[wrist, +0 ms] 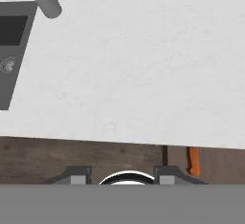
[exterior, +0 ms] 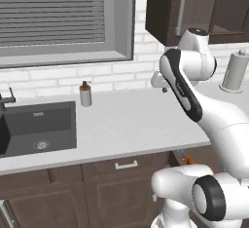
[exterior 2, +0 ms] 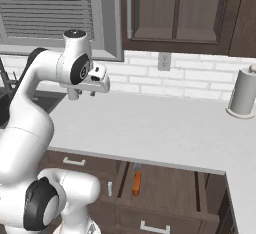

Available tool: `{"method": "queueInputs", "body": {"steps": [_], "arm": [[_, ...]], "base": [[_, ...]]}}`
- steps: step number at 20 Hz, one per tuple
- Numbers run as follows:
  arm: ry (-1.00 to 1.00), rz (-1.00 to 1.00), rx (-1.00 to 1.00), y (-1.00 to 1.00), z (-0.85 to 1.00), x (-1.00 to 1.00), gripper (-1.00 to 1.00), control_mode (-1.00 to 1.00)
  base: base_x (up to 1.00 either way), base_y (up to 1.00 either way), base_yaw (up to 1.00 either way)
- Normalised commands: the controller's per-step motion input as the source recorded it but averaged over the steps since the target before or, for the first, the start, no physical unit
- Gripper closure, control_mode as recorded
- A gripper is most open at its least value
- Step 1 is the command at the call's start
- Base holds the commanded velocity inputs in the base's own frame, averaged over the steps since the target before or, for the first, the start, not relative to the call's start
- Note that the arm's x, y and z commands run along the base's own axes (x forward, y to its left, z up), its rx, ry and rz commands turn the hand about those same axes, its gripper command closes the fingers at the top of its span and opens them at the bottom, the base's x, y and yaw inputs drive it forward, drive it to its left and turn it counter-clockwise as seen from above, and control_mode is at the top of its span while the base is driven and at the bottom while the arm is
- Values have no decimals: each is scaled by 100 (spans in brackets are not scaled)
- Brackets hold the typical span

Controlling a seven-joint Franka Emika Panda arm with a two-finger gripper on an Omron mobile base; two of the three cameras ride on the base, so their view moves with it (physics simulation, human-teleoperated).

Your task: Pick up the knife from the drawer and place it on the cutting board. Then place the meat from the plate to the cutting board.

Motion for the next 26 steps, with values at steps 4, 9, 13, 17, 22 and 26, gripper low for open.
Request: {"method": "queueInputs", "body": {"steps": [4, 9, 13, 17, 22, 26], "arm": [[0, 0, 0, 0, 0, -18, -100, -100], [0, -1, 0, 0, -14, -69, -100, -100], [0, -8, 0, 0, -26, -79, -100, -100], [0, -11, -6, 1, -26, -64, -100, -100], [0, -16, -13, 0, -12, -33, -100, -100], [-2, -15, -11, 0, -14, -38, -100, -100]], "base": [[0, 0, 0], [0, 0, 0], [0, 0, 0], [0, 0, 0], [0, 0, 0], [0, 0, 0]]}}
